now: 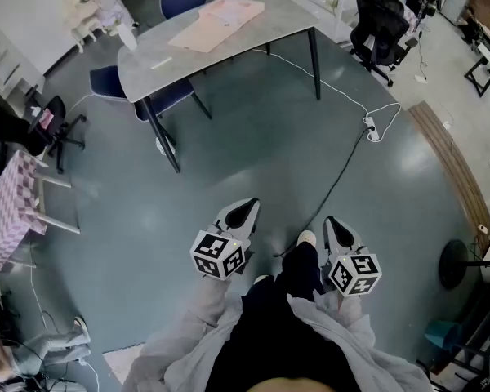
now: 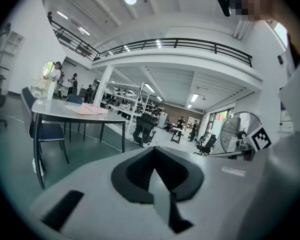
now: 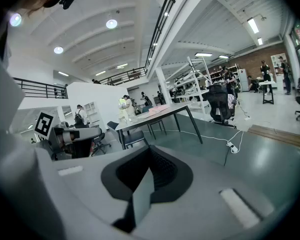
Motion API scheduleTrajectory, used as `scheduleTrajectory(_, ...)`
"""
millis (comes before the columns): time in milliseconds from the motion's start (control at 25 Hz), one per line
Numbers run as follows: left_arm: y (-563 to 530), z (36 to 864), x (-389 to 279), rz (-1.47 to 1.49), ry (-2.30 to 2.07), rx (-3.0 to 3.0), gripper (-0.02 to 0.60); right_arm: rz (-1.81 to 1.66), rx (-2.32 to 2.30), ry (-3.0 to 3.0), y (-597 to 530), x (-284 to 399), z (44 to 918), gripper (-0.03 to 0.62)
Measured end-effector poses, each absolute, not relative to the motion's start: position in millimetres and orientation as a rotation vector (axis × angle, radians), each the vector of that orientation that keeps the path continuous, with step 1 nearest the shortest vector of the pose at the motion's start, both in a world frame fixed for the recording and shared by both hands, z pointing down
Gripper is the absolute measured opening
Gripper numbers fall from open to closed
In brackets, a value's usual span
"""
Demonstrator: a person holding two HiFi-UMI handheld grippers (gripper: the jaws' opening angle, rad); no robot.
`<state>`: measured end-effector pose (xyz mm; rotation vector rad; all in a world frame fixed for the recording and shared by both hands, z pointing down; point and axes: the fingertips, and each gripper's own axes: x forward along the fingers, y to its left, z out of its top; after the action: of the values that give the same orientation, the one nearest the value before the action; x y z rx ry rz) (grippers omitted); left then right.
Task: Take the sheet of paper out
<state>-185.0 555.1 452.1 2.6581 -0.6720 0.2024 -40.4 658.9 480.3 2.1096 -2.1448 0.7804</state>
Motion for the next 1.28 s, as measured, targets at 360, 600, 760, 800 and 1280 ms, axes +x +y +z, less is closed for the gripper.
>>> scheduleTrajectory(360,593,449,-221,0.175,-0.751,2.576,0.0,0.739,2.078,-2.179,686,-65,465,0.008)
scheduleTrajectory(600,586,447,-214,0.153,-0.851,2.543,0.0,0.677,2.019,-2.236,671,-51,454,0.008)
scheduleTrajectory(760,582,449,-206,0.134,-0.903,2.521,0.025,0.637,1.969,-2.28,658,-42,450,0.008)
scheduleTrajectory(800,580,448,-204,0.13,-0.914,2.521,0.078,0.635,1.958,-2.291,656,-40,450,0.008)
scheduleTrajectory(1280,537,456,-161,0.119,-0.929,2.528,0.195,0.672,1.933,-2.325,623,-8,464,0.008)
